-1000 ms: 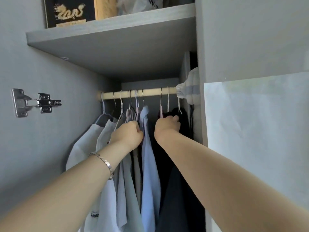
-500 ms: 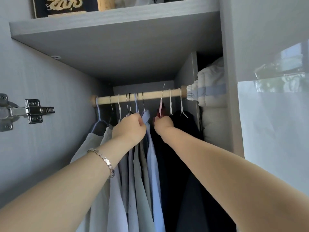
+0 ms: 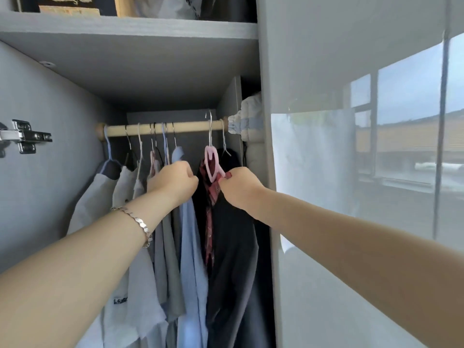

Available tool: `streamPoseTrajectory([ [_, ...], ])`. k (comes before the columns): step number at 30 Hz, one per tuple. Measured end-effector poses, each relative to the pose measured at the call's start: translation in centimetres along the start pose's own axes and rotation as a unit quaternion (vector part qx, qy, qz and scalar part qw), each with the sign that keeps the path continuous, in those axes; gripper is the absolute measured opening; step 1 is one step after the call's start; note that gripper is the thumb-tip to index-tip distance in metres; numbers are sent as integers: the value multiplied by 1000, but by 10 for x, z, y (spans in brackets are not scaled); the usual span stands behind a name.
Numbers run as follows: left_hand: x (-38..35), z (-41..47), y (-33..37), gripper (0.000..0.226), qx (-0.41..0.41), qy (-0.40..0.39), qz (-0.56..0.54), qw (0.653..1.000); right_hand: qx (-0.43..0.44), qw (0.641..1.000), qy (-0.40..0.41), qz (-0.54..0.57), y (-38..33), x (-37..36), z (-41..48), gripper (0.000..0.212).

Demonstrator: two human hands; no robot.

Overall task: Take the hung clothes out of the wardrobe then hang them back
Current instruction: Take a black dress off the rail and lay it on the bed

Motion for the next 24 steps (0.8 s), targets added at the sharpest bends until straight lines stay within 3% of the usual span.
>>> streamPoseTrajectory([
  [4, 12, -54, 22, 13, 1, -32, -1, 999, -1, 998, -25, -57, 6, 33, -72, 30],
  [9, 2, -151, 65, 13, 5, -68, -24, 997, -47, 993, -32, -101, 45, 87, -183, 7],
  [13, -32, -232, 110, 15, -11, -126, -49, 991, -129, 986, 11, -104, 91, 132, -278, 22],
  [19, -82, -334, 191, 14, -109, -205, -56, 971, -245, 961, 84, -96, 147, 188, -395, 15],
  [24, -121, -409, 257, 15, -223, -276, -71, 932, -314, 927, 162, -124, 166, 220, -489, 25],
])
Point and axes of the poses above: each hand's wrist, its own z-axis towards the middle knuckle, its own x-axis out of the back of the hand, y = z × x, the point moved 8 cm from there along z, towards the middle knuckle, and after that the axes turned 11 degrees about z, right-handed, at the moved point
